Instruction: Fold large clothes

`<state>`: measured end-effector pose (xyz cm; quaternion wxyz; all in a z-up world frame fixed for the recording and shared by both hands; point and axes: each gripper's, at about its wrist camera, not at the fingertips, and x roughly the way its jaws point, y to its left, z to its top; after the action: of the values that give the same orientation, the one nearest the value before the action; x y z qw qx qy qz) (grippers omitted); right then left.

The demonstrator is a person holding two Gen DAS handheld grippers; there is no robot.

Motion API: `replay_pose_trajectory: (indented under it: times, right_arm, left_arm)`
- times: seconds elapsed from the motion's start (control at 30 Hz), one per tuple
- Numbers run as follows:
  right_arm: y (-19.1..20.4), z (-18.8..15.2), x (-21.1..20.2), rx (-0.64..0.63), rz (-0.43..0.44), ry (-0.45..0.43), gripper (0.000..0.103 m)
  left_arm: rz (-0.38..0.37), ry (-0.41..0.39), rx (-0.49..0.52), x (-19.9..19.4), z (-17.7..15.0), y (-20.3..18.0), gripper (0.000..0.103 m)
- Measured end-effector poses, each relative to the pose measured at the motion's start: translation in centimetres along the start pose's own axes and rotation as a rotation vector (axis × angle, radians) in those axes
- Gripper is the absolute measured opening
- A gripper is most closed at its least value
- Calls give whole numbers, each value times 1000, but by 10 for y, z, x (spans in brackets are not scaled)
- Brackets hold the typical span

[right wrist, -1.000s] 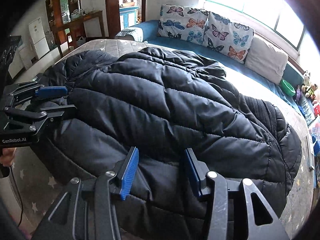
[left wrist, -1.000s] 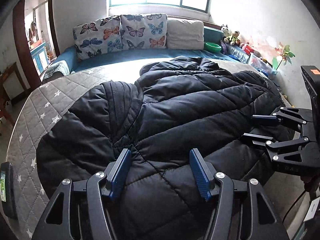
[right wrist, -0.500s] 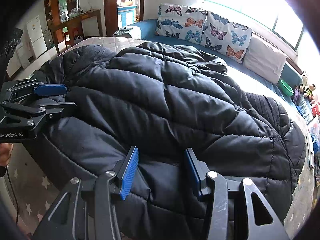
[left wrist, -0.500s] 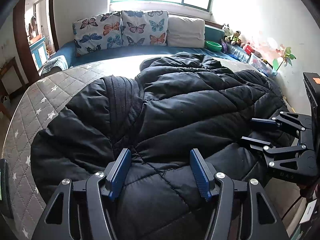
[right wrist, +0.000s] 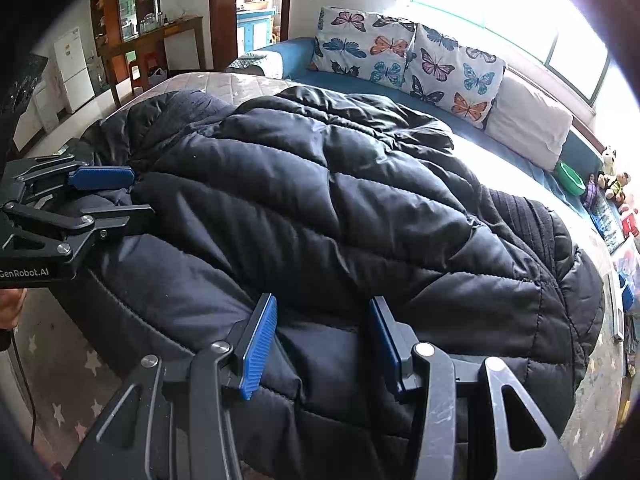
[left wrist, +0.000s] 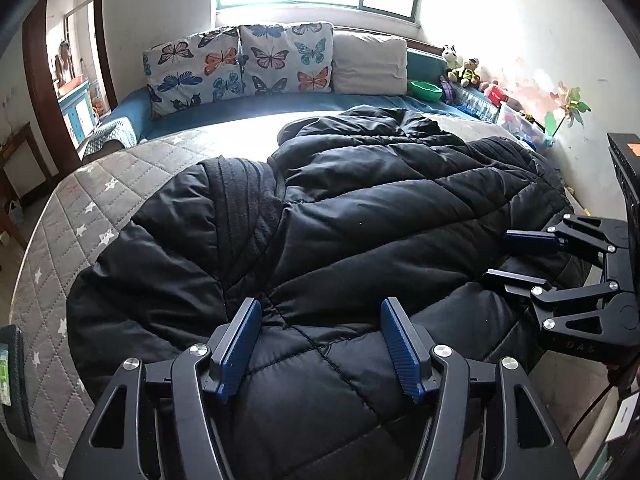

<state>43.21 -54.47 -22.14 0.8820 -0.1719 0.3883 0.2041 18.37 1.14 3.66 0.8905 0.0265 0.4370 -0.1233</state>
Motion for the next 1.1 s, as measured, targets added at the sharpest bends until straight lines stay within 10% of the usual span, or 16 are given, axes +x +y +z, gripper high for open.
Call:
replay_pose_trajectory:
  times: [0.57, 1.1]
  right_arm:
    - [-74, 11, -24, 125, -105, -19, 52]
    - [-113, -5, 11, 266, -14, 57, 54]
  left_arm:
    - [115, -80, 12, -37, 15, 34, 66]
    - [-45, 12, -154, 6, 5, 86, 67]
